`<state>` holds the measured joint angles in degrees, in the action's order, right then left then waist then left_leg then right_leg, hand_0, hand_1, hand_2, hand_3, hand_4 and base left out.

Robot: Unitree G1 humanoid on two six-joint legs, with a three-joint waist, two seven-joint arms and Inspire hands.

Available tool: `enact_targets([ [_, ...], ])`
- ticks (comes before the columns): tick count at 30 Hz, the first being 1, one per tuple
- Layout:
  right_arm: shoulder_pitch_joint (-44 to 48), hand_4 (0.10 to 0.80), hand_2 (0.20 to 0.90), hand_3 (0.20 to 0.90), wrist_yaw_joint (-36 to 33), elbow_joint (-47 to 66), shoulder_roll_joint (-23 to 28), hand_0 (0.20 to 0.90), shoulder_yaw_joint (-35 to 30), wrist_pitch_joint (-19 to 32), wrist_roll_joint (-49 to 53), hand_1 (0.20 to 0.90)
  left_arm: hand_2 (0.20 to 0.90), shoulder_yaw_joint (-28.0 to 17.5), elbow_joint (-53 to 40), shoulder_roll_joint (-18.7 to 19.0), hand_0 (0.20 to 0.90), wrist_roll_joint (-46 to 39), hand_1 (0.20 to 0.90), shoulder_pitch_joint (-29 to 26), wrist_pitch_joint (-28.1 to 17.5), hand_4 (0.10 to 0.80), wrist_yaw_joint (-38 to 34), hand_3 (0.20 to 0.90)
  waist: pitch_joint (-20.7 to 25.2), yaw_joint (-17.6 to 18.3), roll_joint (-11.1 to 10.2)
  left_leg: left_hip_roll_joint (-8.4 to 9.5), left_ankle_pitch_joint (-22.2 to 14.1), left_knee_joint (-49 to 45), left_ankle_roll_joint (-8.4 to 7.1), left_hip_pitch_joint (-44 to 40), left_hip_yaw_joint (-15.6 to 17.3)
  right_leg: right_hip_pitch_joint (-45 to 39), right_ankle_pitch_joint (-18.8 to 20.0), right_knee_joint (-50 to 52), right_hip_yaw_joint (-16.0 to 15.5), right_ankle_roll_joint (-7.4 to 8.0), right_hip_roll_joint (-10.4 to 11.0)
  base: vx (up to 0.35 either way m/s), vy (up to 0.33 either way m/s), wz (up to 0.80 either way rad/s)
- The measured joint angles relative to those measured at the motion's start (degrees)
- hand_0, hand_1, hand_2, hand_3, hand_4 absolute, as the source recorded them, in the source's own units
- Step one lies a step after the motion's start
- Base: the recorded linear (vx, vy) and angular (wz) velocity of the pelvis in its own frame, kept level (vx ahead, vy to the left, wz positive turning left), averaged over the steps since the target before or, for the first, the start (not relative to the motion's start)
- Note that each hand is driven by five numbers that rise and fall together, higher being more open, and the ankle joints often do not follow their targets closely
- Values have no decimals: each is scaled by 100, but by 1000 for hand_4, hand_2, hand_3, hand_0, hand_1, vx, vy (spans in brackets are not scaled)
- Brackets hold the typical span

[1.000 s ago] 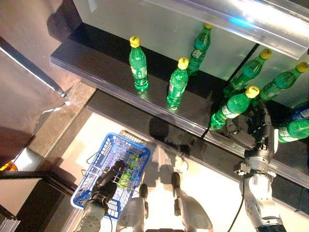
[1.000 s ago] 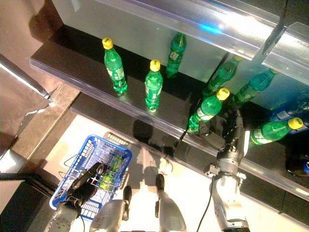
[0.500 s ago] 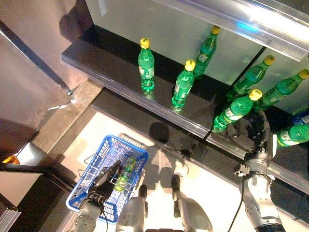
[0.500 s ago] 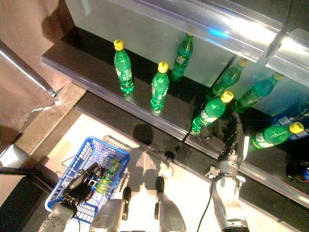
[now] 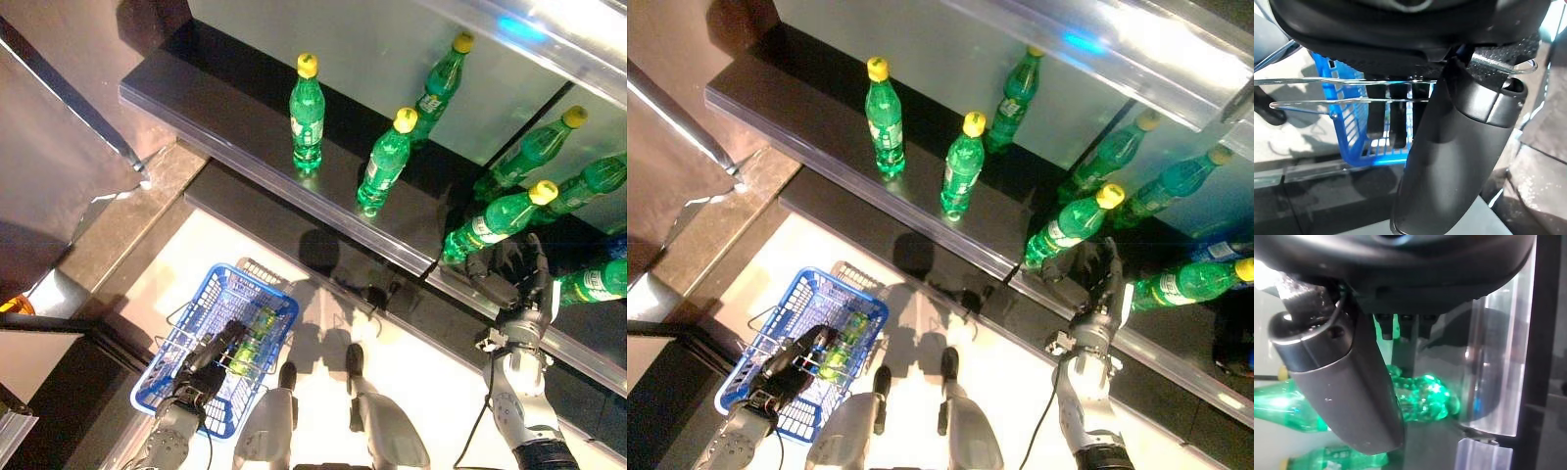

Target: Pick up the drink and place into the basket.

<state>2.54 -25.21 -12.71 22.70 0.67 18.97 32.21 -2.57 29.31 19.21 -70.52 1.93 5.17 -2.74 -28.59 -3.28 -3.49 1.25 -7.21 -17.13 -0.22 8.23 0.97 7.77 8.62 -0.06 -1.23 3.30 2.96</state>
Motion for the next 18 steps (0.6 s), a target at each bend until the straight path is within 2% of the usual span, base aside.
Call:
enact_targets([
  [7,173,800,900,900,-98,-17,-3,900,87,290,6,900,300,282,35,246,300,-44,300,-249,-234,100,116,200,-35,17,-101,-40,-129,-515,24,787,4,568,211,78,18,18,-51,-102,-62,-3],
  [11,283,800,900,900,-159,-19,-7,900,131,416,49,900,300,374,39,404,300,-49,300,-308,-428,100,120,200,-56,-6,-208,-132,-160,-707,25,1101,-1,782,16,72,1,310,-104,-65,-71,-4],
  [12,332,800,900,900,-183,-19,-8,900,132,425,50,900,300,369,40,432,300,-49,300,-319,-459,100,120,200,-61,-40,-222,-232,-152,-690,21,1138,5,843,-99,118,-2,431,-141,-35,-72,-23],
  [13,357,800,900,900,-223,-18,-9,900,132,449,51,900,300,363,47,463,300,-49,300,-314,-478,100,120,200,-60,-117,-226,-305,-156,-708,19,1176,38,955,-220,391,-19,453,-195,-30,-63,-16],
  [15,402,800,900,900,-284,-16,-10,900,133,498,52,900,300,368,51,506,300,-48,300,-348,-484,100,125,200,-59,-129,-276,-239,-195,-764,-61,1228,-24,975,-197,551,6,247,-256,-31,-52,2],
  [17,583,800,900,900,-341,-11,-19,900,137,541,50,900,300,370,55,521,300,-45,300,-369,-538,100,128,200,-67,-130,-317,-248,-190,-792,-51,1330,-29,981,-46,385,13,44,-281,-37,-51,-2],
  [18,623,800,900,900,-367,-11,-20,900,143,541,50,900,300,370,58,523,300,-46,300,-387,-538,100,128,200,-72,-130,-328,-247,-190,-799,-51,1349,-28,988,-27,367,14,18,-283,-31,-53,-2],
])
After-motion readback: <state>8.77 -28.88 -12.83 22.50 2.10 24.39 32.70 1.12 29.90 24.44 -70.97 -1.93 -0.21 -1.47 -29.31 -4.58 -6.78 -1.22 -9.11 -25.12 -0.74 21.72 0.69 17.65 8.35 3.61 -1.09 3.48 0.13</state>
